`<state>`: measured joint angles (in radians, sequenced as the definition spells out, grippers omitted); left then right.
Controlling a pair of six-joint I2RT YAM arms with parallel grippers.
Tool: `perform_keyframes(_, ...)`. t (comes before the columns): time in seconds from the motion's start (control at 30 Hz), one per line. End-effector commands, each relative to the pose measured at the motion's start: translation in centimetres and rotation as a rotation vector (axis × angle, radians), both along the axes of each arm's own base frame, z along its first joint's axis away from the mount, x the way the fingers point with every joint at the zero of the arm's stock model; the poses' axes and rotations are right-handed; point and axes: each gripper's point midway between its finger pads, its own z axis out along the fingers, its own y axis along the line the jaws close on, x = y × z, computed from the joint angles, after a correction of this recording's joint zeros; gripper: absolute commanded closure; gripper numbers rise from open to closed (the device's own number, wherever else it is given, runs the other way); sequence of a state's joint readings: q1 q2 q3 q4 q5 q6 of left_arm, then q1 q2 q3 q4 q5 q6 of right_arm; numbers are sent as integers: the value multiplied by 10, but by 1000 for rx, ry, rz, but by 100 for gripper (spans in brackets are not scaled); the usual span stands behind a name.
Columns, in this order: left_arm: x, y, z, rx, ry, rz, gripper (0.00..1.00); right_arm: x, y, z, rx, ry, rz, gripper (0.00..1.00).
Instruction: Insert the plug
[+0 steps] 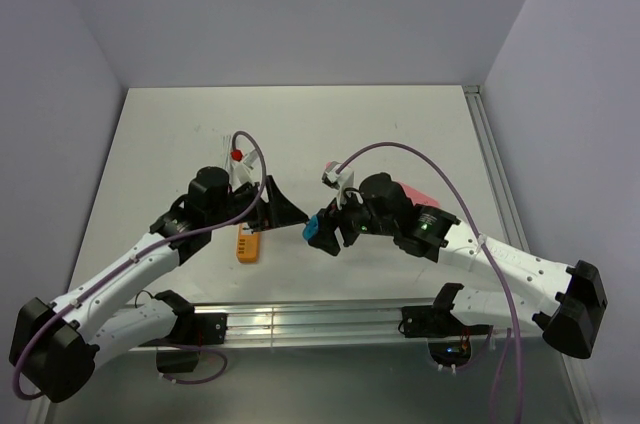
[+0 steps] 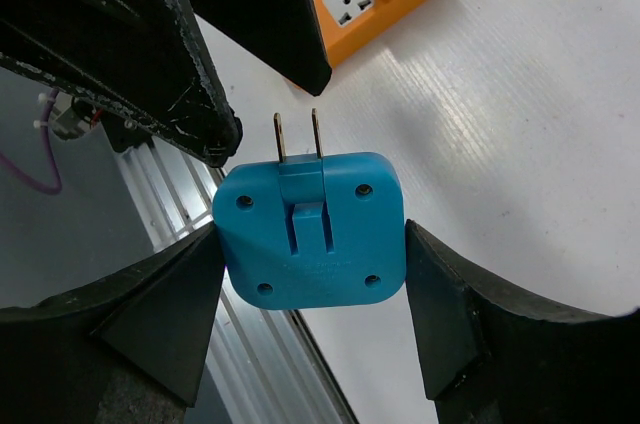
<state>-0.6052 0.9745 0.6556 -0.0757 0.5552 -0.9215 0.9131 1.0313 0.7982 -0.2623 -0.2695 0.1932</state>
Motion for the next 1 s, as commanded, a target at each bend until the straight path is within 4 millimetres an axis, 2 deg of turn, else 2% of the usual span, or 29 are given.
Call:
perform_keyframes(0.0, 0, -7, 17, -67, -53, -39, 15, 4, 4, 20, 49, -58, -6, 100)
perform_keyframes(0.4, -5, -12, -1, -72, 6, -82, 22, -1, 8, 29, 66, -75, 23, 100)
perform_keyframes(0.63, -7, -15, -2, -90, 17, -102, 27, -2, 12, 29, 59, -77, 32, 100)
perform_keyframes(0.97, -21, -25, -12, -80, 47, -160, 38, -1, 14, 29, 40, -90, 14, 100)
